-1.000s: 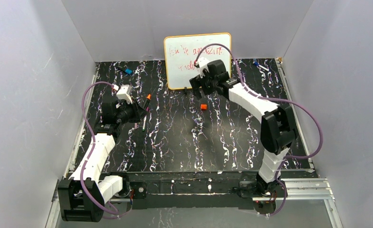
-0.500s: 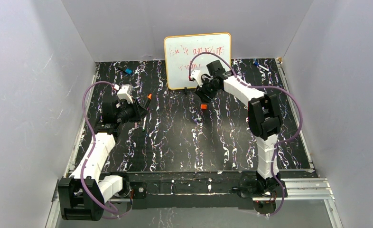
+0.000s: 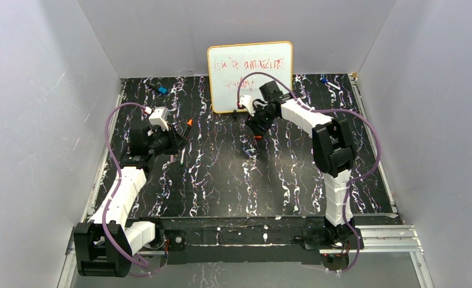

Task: Insert the pens into the pen caps

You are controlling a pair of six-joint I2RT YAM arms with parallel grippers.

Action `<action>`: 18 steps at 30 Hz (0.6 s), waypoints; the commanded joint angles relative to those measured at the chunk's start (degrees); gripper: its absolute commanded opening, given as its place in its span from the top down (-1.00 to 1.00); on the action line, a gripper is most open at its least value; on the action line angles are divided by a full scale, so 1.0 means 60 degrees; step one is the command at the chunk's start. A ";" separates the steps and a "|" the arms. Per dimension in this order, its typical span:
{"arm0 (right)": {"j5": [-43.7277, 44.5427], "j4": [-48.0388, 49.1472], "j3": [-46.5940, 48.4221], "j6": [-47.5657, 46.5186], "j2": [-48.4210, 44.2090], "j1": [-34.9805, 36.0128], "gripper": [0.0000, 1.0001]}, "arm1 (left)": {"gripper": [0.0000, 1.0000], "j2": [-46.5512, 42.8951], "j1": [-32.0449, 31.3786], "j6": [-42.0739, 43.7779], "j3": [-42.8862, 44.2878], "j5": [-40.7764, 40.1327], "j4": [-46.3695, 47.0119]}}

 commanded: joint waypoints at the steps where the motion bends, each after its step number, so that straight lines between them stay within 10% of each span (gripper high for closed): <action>1: -0.0101 0.0233 -0.0071 -0.0133 -0.0062 0.0052 -0.30 | 1.00 0.0000 -0.0030 0.0043 0.0130 0.0187 0.0136; 18: 0.0246 0.0497 -0.0265 -0.0106 0.0314 0.0203 -0.32 | 1.00 0.0072 -0.0028 0.0102 0.0174 0.0157 0.0077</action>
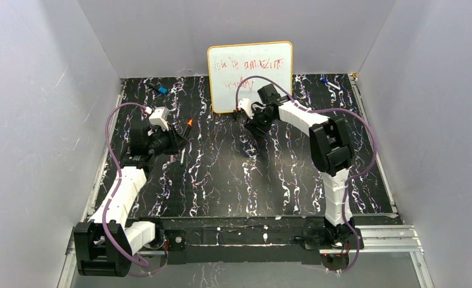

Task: Insert the pens into the pen caps

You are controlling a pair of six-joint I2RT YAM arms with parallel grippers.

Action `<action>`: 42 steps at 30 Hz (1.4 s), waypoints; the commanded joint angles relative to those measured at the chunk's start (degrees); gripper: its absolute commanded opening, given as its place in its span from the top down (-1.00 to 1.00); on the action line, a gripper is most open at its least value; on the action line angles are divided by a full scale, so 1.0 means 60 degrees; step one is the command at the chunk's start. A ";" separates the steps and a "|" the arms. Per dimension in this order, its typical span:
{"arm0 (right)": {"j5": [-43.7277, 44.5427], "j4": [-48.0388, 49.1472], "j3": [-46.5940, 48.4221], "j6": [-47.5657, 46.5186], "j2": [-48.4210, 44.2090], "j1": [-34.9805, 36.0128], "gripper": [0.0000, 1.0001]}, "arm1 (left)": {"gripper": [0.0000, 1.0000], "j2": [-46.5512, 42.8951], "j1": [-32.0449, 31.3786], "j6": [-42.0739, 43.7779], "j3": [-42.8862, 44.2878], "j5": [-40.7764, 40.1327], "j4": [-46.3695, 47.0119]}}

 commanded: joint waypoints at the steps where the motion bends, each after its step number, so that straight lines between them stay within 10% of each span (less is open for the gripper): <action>1: 0.0139 0.0313 -0.0158 -0.0056 0.0079 0.0084 -0.32 | 1.00 0.0037 -0.0030 0.0106 0.0177 0.0154 0.0081; 14: 0.0949 0.0746 -0.0634 0.0216 0.0081 0.0244 -0.18 | 1.00 0.0081 -0.0026 0.0110 0.0194 0.0148 0.0081; 22: 0.2327 0.1704 -0.0855 0.1309 -0.0061 0.0376 0.77 | 1.00 0.0108 -0.0026 0.0150 0.0203 0.0138 0.0081; 26: 0.3916 0.2895 -0.0640 0.3974 -0.0312 0.0399 0.97 | 1.00 0.0130 -0.0026 0.0246 0.0207 0.0175 0.0114; 42: 0.1905 1.2258 -0.5579 1.5838 -0.3748 0.1320 0.97 | 1.00 -0.1059 -0.0565 0.0900 -0.0577 0.0109 0.1511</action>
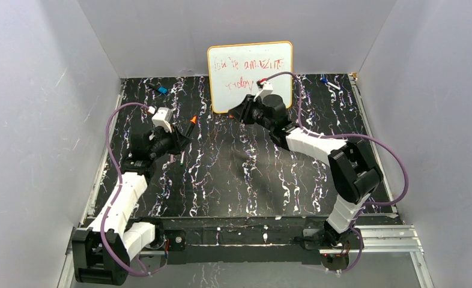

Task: Insert the pens into the pen caps

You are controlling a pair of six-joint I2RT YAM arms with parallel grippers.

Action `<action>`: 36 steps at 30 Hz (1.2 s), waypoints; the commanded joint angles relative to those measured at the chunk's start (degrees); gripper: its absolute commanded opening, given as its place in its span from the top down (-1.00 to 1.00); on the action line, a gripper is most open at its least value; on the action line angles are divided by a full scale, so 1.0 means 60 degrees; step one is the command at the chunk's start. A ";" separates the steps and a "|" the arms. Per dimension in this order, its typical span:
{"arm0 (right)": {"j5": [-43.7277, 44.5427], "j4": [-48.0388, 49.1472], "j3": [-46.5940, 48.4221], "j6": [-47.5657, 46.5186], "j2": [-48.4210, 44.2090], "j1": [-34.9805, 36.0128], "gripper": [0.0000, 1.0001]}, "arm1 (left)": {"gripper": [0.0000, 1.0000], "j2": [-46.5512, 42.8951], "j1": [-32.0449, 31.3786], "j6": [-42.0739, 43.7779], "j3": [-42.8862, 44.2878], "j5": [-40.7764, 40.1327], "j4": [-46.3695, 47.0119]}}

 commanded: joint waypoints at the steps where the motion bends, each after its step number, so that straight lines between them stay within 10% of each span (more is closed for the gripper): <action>1: -0.0338 0.3505 -0.0788 0.4507 -0.0034 -0.0030 0.97 | 1.00 -0.0752 -0.0240 0.0424 -0.0322 0.0068 0.0750; 13: -0.0378 0.4145 -0.0018 0.5891 0.0667 0.0671 0.97 | 1.00 -0.0966 -0.0494 0.0416 -0.0776 0.1088 0.1697; 36: 0.2051 -0.1050 0.2503 0.6031 0.0771 0.1883 0.97 | 1.00 -0.0935 -0.0629 0.0561 -0.0644 0.0437 0.1269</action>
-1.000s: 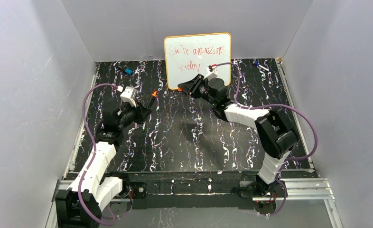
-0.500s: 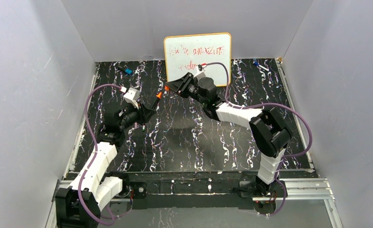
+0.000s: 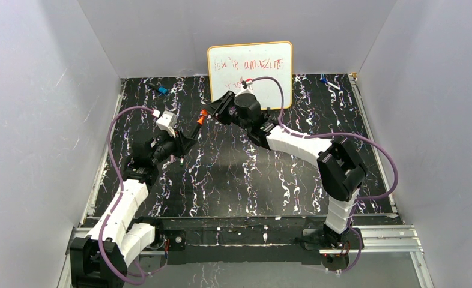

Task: Insert the pens into the pen caps

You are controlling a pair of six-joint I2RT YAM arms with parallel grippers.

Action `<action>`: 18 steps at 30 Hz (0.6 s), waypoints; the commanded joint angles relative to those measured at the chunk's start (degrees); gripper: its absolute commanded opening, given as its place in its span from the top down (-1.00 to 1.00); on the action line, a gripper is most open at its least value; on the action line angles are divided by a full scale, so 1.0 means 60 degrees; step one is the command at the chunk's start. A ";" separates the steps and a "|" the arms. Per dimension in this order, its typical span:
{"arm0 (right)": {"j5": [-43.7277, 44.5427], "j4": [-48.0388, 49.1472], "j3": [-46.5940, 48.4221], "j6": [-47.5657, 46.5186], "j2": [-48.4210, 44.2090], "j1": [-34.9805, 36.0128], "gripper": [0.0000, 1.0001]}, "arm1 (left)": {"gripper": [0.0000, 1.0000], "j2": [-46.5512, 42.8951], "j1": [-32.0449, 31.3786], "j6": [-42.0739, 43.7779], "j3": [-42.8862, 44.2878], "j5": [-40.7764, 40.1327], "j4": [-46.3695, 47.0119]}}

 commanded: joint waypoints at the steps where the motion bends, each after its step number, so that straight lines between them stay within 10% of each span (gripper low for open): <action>1: 0.0654 -0.0880 0.0614 0.0226 -0.0059 0.0210 0.97 | 1.00 -0.0123 -0.0050 0.0131 0.0118 -0.0199 -0.0050; 18: 0.0813 -0.0595 0.0770 0.0236 -0.0176 0.0654 0.97 | 1.00 0.0096 -0.0048 0.0027 0.0252 -0.0493 -0.0325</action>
